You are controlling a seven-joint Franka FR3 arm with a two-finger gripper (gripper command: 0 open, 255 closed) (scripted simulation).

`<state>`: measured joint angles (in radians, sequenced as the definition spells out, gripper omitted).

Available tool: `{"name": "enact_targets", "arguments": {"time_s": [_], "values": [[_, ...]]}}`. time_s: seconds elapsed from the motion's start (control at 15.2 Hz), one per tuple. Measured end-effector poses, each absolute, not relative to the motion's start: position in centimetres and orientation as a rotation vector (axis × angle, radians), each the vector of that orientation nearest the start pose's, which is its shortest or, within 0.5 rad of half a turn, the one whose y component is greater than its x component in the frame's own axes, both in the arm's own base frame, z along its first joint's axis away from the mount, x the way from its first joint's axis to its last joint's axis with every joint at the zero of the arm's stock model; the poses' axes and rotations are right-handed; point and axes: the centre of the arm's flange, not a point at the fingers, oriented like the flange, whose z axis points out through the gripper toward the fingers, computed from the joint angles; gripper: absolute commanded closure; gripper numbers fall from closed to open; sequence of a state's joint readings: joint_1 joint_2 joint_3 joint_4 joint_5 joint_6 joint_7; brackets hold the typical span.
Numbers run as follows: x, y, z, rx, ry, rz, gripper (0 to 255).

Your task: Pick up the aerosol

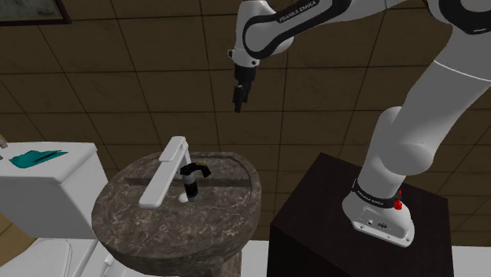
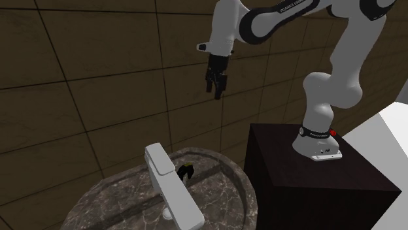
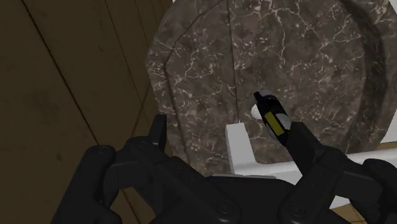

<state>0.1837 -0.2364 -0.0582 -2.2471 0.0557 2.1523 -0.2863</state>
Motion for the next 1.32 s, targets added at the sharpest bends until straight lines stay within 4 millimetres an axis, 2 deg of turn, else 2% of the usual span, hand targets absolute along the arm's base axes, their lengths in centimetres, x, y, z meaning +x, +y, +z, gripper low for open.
{"name": "enact_targets", "arguments": {"time_s": [0.4, 0.73, 1.32], "values": [[52.7, 10.2, 42.5, -2.963, -0.866, -0.219, 0], [55.5, 14.8, 38.3, -2.891, -1.093, -0.214, 0], [58.9, 22.7, 30.7, -2.720, -1.483, -0.198, 0]]}}
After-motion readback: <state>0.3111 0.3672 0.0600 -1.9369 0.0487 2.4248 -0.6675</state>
